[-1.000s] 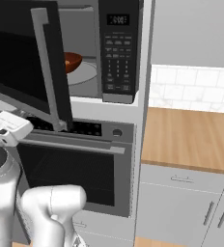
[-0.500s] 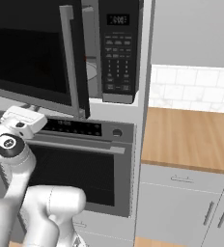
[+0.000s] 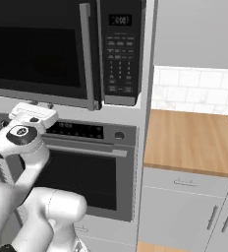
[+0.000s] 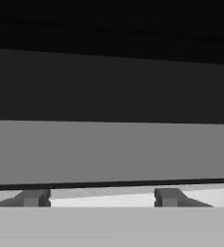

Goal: Open the microwave, place the bowl with waffle inside the microwave, then close the microwave door and turn it on.

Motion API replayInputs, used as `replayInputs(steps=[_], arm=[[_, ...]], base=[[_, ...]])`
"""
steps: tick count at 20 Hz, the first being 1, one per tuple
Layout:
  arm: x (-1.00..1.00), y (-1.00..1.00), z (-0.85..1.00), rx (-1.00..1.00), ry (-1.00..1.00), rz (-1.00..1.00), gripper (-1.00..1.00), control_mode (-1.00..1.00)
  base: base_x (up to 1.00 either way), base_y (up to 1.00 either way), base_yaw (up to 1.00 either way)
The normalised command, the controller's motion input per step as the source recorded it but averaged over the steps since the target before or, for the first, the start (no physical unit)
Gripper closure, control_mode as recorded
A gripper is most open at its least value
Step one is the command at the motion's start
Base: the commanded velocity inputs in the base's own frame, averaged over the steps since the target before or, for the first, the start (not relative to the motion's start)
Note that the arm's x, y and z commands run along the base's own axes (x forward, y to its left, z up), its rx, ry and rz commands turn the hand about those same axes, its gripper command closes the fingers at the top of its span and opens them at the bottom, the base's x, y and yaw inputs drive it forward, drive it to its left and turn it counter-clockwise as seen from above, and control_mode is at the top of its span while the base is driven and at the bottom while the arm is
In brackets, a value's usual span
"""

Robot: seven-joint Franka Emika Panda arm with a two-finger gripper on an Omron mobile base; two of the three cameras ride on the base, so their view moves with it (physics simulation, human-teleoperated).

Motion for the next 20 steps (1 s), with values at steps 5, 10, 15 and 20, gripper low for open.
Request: replayInputs(steps=[5,10,15,20], arm=[[0.31,-0.19,0.36,0.06,0.0,0.1,-1.0,-1.0],[0.28,-0.18,0.37,0.05,0.0,0.1,-1.0,-1.0],[0.21,-0.11,0.25,0.03,0.0,0.05,-1.0,-1.0],[-0.31,0.09,-0.07,-0.04,-0.04,-0.02,-1.0,-1.0]], base=[[0.0,0.0,0.0],[0.0,0.0,0.0],[0.0,0.0,0.0],[0.0,0.0,0.0]])
